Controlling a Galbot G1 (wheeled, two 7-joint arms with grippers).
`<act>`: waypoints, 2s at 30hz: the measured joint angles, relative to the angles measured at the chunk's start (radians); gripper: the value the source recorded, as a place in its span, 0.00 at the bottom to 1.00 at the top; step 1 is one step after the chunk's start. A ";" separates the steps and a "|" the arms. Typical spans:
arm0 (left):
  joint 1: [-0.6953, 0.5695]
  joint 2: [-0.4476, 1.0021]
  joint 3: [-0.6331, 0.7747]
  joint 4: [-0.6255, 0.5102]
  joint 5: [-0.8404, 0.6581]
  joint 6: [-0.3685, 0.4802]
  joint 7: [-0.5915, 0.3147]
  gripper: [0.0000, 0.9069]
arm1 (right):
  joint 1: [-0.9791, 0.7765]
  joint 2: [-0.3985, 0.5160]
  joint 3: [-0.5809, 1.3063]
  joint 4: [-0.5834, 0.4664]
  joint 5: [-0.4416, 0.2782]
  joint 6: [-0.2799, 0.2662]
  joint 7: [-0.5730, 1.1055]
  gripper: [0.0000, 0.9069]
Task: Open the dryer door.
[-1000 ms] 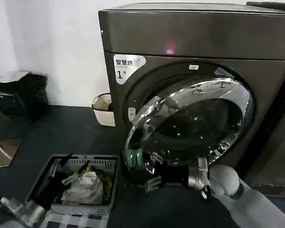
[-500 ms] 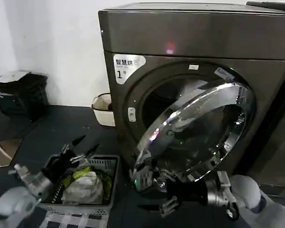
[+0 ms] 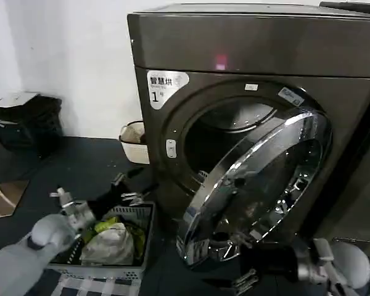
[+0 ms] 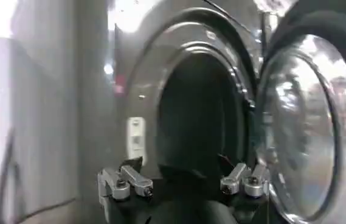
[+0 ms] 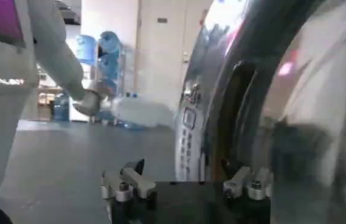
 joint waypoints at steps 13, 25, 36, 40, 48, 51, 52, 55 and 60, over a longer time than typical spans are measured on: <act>-0.199 -0.083 0.254 0.000 0.004 -0.002 0.019 1.00 | -0.236 0.150 0.332 -0.005 -0.125 0.017 0.067 1.00; -0.303 -0.145 0.378 -0.023 -0.018 -0.001 0.038 1.00 | -0.286 0.349 0.618 -0.035 -0.203 -0.009 0.218 1.00; -0.351 -0.194 0.450 -0.075 -0.024 0.018 0.015 1.00 | -0.260 0.468 0.876 -0.068 -0.189 -0.100 0.467 1.00; -0.365 -0.219 0.481 -0.094 -0.024 0.030 -0.011 1.00 | -0.264 0.483 0.971 -0.074 -0.187 -0.122 0.600 1.00; -0.395 -0.304 0.552 -0.106 -0.013 0.047 -0.081 1.00 | -0.284 0.463 1.161 -0.098 -0.257 -0.183 0.822 1.00; -0.408 -0.346 0.581 -0.094 -0.015 0.051 -0.091 1.00 | -0.287 0.468 1.224 -0.095 -0.293 -0.208 0.874 1.00; -0.413 -0.359 0.591 -0.090 -0.015 0.053 -0.096 1.00 | -0.288 0.471 1.242 -0.094 -0.301 -0.215 0.888 1.00; -0.429 -0.403 0.621 -0.075 -0.015 0.059 -0.114 1.00 | -0.283 0.483 1.291 -0.092 -0.338 -0.222 0.928 1.00; -0.458 -0.468 0.675 -0.046 -0.012 0.060 -0.148 1.00 | -0.273 0.486 1.348 -0.105 -0.365 -0.228 1.000 1.00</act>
